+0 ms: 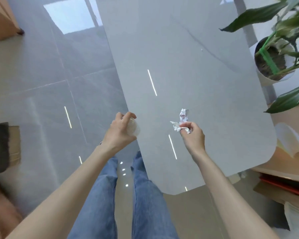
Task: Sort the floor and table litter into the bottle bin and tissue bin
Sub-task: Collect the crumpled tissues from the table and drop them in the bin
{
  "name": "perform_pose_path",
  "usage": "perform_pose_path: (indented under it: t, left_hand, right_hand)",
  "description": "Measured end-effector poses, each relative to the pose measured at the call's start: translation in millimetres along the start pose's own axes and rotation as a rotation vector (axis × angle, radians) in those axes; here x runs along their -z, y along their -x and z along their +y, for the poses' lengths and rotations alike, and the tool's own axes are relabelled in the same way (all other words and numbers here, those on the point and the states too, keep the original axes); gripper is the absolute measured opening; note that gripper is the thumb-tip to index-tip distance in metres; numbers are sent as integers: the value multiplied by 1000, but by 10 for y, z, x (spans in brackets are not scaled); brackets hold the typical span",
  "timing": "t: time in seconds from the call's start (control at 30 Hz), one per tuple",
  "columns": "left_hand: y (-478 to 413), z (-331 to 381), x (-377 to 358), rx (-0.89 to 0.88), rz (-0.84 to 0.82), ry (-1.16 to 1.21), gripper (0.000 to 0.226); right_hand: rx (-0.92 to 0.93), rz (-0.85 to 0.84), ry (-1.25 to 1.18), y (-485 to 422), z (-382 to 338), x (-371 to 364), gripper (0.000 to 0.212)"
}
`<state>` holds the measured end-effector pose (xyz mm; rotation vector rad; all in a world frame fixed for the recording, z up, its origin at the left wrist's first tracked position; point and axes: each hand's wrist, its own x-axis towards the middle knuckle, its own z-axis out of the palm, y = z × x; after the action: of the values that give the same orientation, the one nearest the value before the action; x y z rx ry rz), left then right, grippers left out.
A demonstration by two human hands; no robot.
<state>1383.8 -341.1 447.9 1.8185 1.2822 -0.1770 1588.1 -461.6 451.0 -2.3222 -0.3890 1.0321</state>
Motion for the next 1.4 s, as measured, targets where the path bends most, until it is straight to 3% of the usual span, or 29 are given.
perform_pose_path:
  t: [0.3, 0.83, 1.2, 1.4]
  left_hand:
    - [854, -854, 1367, 225, 285, 256, 59]
    - [1988, -2825, 3953, 296, 643, 379, 69]
    - [1758, -4075, 5358, 507, 1009, 601, 72]
    - [1635, -4682, 6340, 651, 1125, 694, 70]
  right_hand:
    - [236, -212, -30, 1094, -1587, -923, 17]
    - [514, -527, 112, 2510, -3919, -3374, 16]
    - [699, -800, 320, 2653, -5727, -5385, 20]
    - [614, -976, 381, 2830, -6781, -6534, 17]
